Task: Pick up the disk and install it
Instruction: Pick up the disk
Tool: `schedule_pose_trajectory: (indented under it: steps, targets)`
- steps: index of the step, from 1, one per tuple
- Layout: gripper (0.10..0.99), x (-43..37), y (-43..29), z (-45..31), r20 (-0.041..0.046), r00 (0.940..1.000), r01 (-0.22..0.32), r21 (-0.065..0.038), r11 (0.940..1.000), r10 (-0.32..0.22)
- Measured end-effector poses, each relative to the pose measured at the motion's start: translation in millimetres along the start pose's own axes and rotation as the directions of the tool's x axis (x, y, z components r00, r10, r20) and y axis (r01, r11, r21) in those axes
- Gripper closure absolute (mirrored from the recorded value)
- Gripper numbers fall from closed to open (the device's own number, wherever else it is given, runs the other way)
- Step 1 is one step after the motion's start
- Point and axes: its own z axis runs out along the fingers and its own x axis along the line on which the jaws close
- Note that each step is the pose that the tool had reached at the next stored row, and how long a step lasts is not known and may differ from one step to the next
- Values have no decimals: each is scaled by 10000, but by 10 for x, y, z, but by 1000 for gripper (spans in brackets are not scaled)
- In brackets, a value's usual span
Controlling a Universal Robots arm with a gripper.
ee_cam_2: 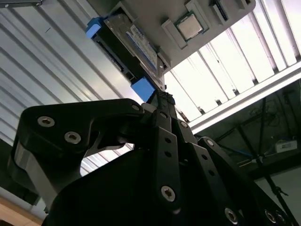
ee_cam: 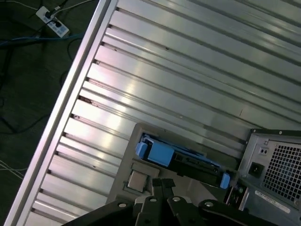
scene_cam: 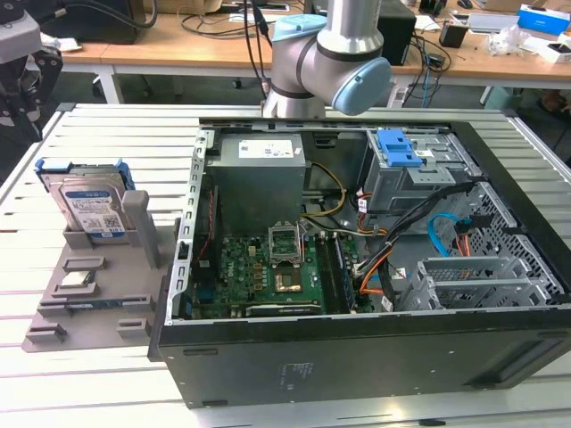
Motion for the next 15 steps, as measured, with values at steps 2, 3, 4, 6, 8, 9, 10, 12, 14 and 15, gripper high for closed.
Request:
schedule_pose_trajectory:
  steps: [2, 3, 4, 6, 8, 9, 10, 12, 14, 15]
  targets:
    - [980, 0, 0, 0, -15, 9995, 315, -8, 9995, -315]
    - [980, 0, 0, 0, -20, 9991, 431, -10, 9991, -431]
    - [980, 0, 0, 0, -23, 9985, 541, -13, 9985, -541]
    - [980, 0, 0, 0, -38, 9963, 863, -22, 9963, -863]
    - [980, 0, 0, 0, -49, 9937, 1121, -29, 9937, -1121]
    - [980, 0, 0, 0, -57, 9913, 1314, -34, 9913, -1314]
    - [980, 0, 0, 0, -65, 9887, 1496, -40, 9887, -1496]
    - [980, 0, 0, 0, -77, 9838, 1789, -49, 9838, -1790]
    - [980, 0, 0, 0, -88, 9782, 2074, -58, 9782, -2075]
    - [980, 0, 0, 0, -94, 9749, 2226, -63, 9749, -2226]
